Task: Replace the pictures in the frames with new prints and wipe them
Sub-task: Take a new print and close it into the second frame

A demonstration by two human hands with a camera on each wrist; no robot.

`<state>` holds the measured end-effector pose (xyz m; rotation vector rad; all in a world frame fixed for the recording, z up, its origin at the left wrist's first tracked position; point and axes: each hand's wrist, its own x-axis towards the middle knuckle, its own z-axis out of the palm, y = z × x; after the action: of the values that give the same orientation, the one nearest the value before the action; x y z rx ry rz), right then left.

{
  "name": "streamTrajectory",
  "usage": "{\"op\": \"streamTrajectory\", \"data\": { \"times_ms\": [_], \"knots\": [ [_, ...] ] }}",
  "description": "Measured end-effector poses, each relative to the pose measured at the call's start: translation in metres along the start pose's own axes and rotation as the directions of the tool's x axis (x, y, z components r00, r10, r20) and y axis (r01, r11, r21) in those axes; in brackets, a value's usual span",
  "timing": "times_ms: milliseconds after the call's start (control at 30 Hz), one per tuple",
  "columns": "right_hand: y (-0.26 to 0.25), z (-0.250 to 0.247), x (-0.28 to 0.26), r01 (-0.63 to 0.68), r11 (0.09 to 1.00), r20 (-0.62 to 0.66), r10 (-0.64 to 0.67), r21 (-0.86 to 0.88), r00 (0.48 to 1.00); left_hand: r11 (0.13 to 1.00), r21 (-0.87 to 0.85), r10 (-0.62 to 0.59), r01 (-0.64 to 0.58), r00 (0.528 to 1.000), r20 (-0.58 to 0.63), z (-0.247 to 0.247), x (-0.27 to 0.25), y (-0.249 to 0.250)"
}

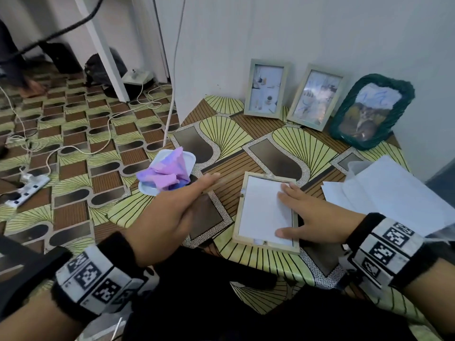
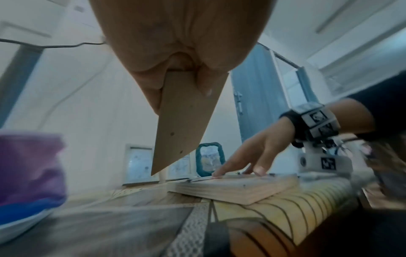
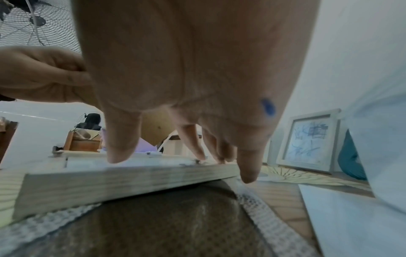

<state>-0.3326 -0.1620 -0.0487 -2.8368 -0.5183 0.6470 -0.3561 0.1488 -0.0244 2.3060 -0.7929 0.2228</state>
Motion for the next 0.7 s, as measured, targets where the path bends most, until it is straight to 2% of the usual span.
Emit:
{"op": "streamTrajectory", "data": {
  "times_ms": [67,133,233,333,433,567,700],
  "knots": [
    [0.002,0.000,-0.002,0.001,0.998,-0.048,0.002,0.062,0.999,0.999,0.010,0.050,-0.051,0.997,0.066,0.011,0.009,0.011],
    [0.004,-0.001,-0.006,-0.022,0.996,-0.125,0.033,0.089,0.992,0.984,0.104,0.122,-0.144,0.974,0.190,0.022,0.020,0.019],
    [0.008,-0.006,-0.015,0.002,0.994,-0.241,0.024,0.106,0.970,0.911,0.291,0.137,-0.291,0.881,0.453,0.037,0.037,0.025],
    [0.010,-0.006,-0.024,0.049,0.991,-0.230,-0.019,0.124,0.973,0.818,0.409,0.071,-0.405,0.776,0.626,0.051,0.046,0.024],
    [0.014,-0.001,-0.025,0.007,0.996,-0.161,0.008,0.092,0.987,0.796,0.395,0.076,-0.460,0.722,0.688,0.061,0.049,0.021],
    [0.017,-0.004,-0.021,-0.025,0.999,-0.134,0.029,0.030,0.991,0.839,0.312,0.110,-0.445,0.702,0.704,0.071,0.056,0.021],
    [0.021,-0.009,-0.020,-0.016,1.000,-0.107,0.017,0.009,0.994,0.877,0.267,0.079,-0.399,0.670,0.738,0.078,0.062,0.022]
  ]
}}
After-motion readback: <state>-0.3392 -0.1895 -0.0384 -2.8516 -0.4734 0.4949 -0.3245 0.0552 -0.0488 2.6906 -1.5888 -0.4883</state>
